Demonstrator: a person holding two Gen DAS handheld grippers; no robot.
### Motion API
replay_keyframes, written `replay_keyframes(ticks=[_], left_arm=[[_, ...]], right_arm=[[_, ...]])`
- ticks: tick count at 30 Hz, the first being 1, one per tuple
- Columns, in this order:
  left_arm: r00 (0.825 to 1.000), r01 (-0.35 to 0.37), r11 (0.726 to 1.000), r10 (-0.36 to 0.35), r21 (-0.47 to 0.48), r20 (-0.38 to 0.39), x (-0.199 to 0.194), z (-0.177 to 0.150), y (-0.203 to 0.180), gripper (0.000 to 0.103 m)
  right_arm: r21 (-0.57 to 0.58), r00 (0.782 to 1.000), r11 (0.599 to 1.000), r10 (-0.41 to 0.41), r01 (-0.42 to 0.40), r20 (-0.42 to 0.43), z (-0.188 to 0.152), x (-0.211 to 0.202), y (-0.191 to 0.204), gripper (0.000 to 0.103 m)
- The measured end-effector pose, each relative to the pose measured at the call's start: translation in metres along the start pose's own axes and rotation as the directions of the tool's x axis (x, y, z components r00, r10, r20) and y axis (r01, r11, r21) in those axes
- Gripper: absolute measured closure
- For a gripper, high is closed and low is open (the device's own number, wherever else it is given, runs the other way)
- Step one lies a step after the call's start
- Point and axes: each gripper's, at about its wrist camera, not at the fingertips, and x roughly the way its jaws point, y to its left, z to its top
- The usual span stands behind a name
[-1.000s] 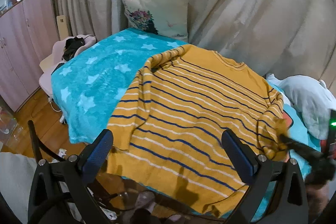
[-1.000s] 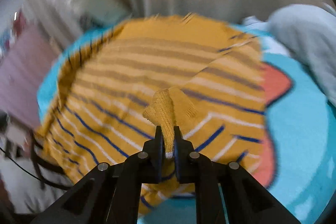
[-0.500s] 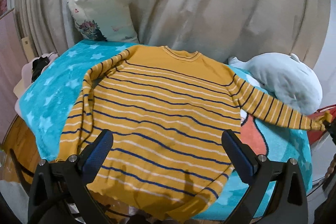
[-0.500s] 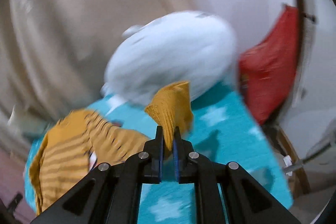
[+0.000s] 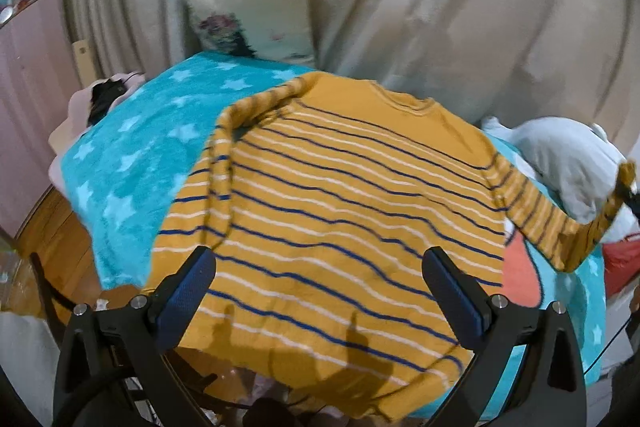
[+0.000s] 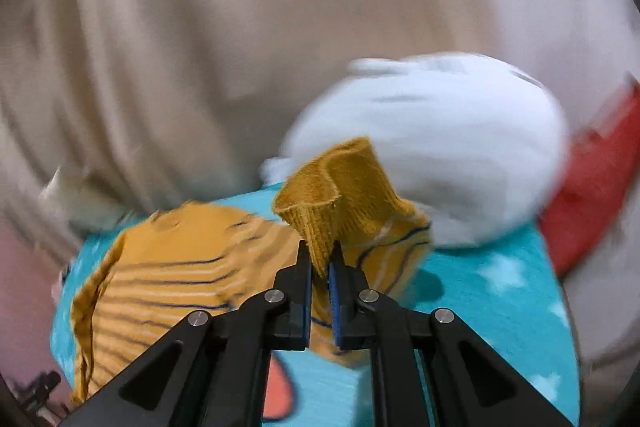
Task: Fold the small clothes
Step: 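Fold the sleeve and side panel across the sweater body with the right tool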
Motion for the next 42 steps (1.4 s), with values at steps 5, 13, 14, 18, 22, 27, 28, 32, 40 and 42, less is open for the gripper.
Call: replay_keyframes(ticks=[5, 13, 14, 18, 22, 27, 28, 32, 40, 42], left_arm=[[0.999, -0.04, 0.996, 0.039, -0.078, -0.017, 0.008, 0.003, 0.044, 0.0], [0.995, -0.102, 0.978, 0.099, -0.18, -0.028, 0.026, 0.021, 0.126, 0.0], [0.994, -0.107, 0.977, 0.103, -0.187, -0.031, 0.028, 0.022, 0.133, 0.0], [0.99, -0.139, 0.961, 0.127, -0.238, -0.065, 0.044, 0.029, 0.175, 0.0], [0.987, -0.154, 0.949, 0.136, -0.275, -0.083, 0.057, 0.037, 0.208, 0.0], [0.98, -0.198, 0.918, 0.189, -0.344, -0.059, 0.061, 0.053, 0.248, 0.0], [0.979, -0.204, 0.907, 0.196, -0.368, -0.058, 0.061, 0.055, 0.258, 0.0], [0.976, -0.215, 0.878, 0.208, -0.428, -0.063, 0.064, 0.061, 0.279, 0.0], [0.982, -0.189, 0.886, 0.17, -0.423, -0.083, 0.077, 0.063, 0.275, 0.0], [0.984, -0.177, 0.892, 0.16, -0.416, -0.076, 0.076, 0.065, 0.27, 0.0]], right_arm=[[-0.165, 0.985, 0.971, 0.163, -0.172, -0.063, 0.014, 0.05, 0.121, 0.095], [-0.306, 0.943, 0.903, 0.236, -0.302, -0.236, -0.005, 0.156, 0.294, 0.095], [-0.323, 0.94, 0.896, 0.225, -0.303, -0.257, -0.013, 0.17, 0.308, 0.095], [-0.392, 0.919, 0.871, 0.15, -0.297, -0.364, -0.053, 0.234, 0.367, 0.095], [-0.381, 0.859, 0.868, 0.094, -0.319, -0.504, -0.087, 0.286, 0.389, 0.089], [-0.286, 0.855, 0.881, 0.212, -0.377, -0.474, -0.075, 0.248, 0.382, 0.054], [-0.256, 0.835, 0.872, 0.258, -0.418, -0.485, -0.078, 0.234, 0.382, 0.054], [-0.133, 0.669, 0.789, 0.403, -0.599, -0.625, -0.12, 0.194, 0.39, 0.053], [-0.263, 0.609, 0.718, 0.275, -0.644, -0.744, -0.201, 0.197, 0.434, 0.053], [-0.234, 0.594, 0.726, 0.286, -0.647, -0.752, -0.2, 0.198, 0.434, 0.097]])
